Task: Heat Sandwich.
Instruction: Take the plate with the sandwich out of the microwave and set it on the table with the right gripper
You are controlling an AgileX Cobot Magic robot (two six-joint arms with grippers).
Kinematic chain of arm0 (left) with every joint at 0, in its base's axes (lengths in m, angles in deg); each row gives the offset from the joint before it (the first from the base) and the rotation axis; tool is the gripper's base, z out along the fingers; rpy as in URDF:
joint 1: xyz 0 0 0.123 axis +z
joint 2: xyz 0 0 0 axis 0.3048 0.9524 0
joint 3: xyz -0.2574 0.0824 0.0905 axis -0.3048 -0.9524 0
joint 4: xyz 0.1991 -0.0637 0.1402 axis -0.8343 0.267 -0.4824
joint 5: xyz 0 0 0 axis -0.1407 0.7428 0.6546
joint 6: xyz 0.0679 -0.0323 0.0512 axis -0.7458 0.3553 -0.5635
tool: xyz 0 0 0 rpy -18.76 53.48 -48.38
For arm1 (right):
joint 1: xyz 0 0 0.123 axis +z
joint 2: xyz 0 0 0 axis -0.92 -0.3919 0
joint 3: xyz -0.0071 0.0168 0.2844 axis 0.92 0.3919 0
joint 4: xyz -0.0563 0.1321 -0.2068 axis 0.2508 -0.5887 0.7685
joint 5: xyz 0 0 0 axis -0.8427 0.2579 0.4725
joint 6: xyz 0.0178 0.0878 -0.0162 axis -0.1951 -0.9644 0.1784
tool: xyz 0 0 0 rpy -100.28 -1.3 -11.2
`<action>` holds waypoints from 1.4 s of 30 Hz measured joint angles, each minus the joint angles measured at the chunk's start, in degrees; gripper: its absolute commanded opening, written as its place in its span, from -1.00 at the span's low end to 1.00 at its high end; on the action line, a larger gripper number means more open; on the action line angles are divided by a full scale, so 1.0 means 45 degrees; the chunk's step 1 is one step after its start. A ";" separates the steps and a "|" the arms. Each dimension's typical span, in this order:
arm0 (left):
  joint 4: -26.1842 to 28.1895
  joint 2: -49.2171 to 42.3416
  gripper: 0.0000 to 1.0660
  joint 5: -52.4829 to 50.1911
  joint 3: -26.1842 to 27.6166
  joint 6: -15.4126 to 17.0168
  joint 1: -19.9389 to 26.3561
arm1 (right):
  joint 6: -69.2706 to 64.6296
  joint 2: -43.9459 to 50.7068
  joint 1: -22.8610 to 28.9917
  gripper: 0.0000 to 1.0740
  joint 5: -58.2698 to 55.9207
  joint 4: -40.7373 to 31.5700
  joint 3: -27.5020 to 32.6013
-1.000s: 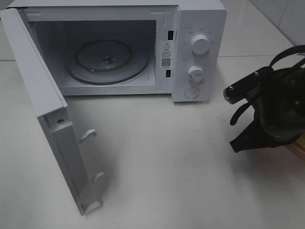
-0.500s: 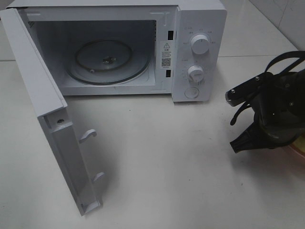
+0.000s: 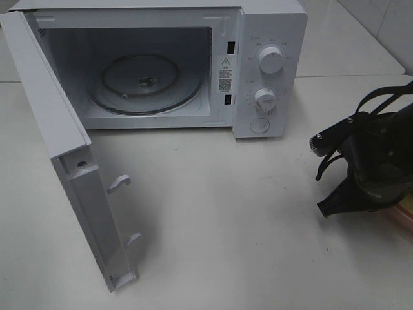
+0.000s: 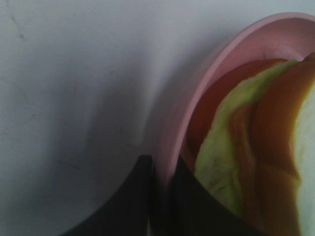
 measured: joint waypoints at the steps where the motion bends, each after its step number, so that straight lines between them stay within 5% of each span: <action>1: 0.0000 0.0000 0.83 0.0000 0.0000 0.0000 0.0000 | 0.0000 0.0000 0.0000 -0.92 0.0000 0.0000 0.0000; 11: 0.0000 0.0000 0.83 0.0000 0.0000 0.0000 0.0000 | -0.0191 -0.0675 0.0000 -0.78 0.0420 0.0255 -0.0013; 18: 0.0000 0.0000 0.83 0.0000 0.0000 0.0000 0.0000 | -0.0153 -0.0713 0.0000 -0.23 0.0331 0.0280 -0.0013; 23: 0.0000 0.0000 0.83 0.0000 0.0000 0.0000 0.0000 | 0.0420 -0.0420 0.0000 -0.02 0.0306 -0.0242 -0.0013; 37: 0.0000 0.0000 0.83 0.0000 0.0000 0.0000 0.0000 | 0.6086 0.1999 0.0000 0.14 0.0216 -0.5309 0.0013; 42: 0.0000 0.0000 0.83 0.0000 0.0000 0.0000 0.0000 | 0.8493 0.3119 0.0000 0.35 0.0178 -0.7066 0.0013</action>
